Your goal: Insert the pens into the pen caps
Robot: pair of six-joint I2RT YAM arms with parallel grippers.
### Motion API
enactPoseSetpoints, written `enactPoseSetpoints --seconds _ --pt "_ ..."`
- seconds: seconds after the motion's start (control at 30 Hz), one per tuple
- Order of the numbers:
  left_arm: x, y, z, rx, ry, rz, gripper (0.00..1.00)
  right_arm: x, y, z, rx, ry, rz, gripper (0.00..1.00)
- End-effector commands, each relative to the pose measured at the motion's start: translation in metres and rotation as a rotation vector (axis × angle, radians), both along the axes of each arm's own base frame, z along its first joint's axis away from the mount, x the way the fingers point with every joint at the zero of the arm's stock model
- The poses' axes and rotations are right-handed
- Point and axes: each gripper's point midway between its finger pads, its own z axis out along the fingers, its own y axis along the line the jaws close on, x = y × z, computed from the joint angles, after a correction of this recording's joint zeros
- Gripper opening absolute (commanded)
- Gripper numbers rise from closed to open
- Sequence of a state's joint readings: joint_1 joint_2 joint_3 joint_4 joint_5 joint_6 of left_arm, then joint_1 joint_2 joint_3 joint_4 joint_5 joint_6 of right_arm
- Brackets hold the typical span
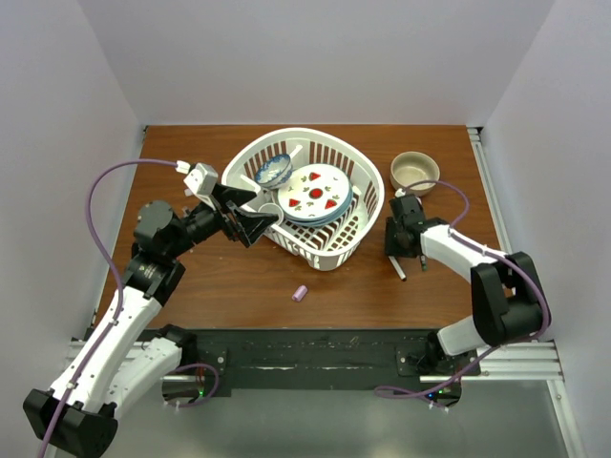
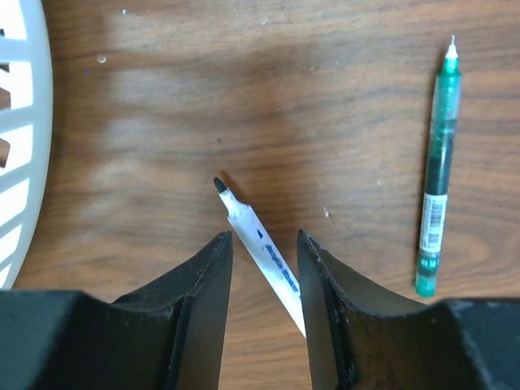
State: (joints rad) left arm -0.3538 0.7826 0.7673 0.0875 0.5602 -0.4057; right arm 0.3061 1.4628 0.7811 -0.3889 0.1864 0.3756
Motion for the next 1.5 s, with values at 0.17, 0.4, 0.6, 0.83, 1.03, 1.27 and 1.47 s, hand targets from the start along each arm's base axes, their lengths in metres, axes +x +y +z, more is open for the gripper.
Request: enactPoseSetpoints --seconds 0.17,0.4,0.6,0.83,1.03,1.27,1.47 --pt "0.001 0.003 0.007 -0.009 -0.031 0.02 1.0 0.015 0.004 0.0 0.007 0.027 -0.027 0.38" --pt "-0.002 0.005 0.009 -0.001 -0.061 0.017 1.0 0.012 0.001 -0.019 -0.018 0.115 -0.077 0.3" --pt "0.001 0.004 0.004 0.028 -0.043 0.015 0.97 0.015 -0.003 -0.011 -0.024 0.073 -0.094 0.12" --pt "0.005 -0.004 0.011 0.029 0.022 -0.016 0.89 0.016 -0.014 0.033 -0.035 -0.074 -0.114 0.03" --pt "-0.003 -0.014 0.0 0.027 0.145 -0.1 0.81 0.012 -0.011 0.061 0.017 -0.161 -0.1 0.01" --pt "-0.018 -0.059 -0.024 0.042 0.238 -0.29 0.75 0.011 0.019 0.156 0.241 -0.344 -0.051 0.0" --pt "-0.034 -0.11 -0.007 -0.023 0.216 -0.441 0.73 0.0 0.061 0.244 0.546 -0.51 0.047 0.0"
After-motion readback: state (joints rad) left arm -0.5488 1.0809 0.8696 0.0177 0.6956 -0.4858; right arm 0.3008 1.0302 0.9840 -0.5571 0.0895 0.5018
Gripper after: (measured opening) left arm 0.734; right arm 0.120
